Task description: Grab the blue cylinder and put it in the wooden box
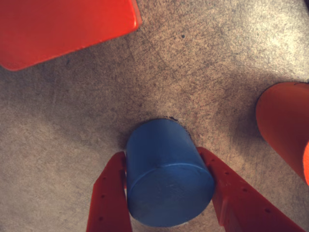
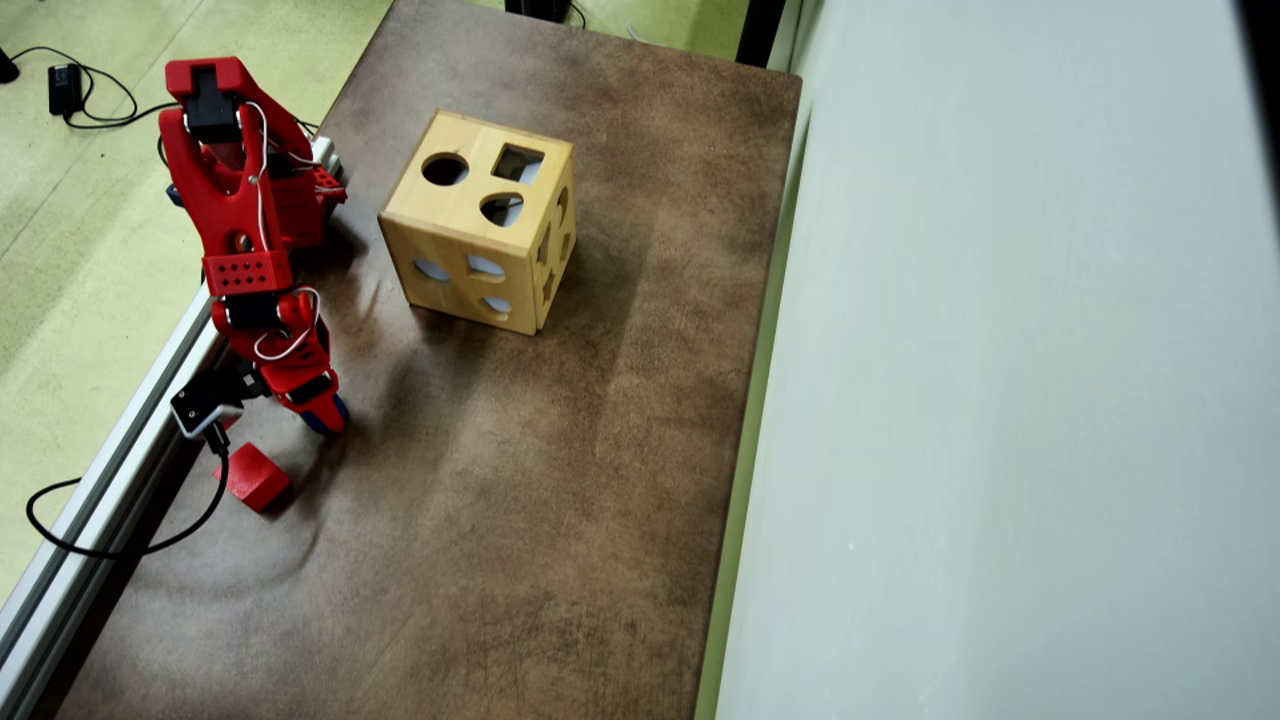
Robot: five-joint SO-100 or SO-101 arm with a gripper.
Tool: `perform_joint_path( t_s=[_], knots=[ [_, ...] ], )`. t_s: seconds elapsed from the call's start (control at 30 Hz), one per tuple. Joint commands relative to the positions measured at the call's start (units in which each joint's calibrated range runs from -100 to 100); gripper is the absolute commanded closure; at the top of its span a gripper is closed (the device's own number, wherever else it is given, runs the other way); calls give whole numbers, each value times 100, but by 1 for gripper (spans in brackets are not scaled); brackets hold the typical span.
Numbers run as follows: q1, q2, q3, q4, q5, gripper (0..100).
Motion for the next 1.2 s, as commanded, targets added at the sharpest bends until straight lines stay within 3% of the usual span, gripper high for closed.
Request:
perform_joint_path(
  t_s=[0.0,0.23,0.77,1.17],
  knots=[
    [18,-94,-114,-21,-20,86],
    [18,-102,-149,-12,-20,93],
    [10,-926,-69,132,-20,93],
    [-168,-2794,-185,1467,-59,93]
  ],
)
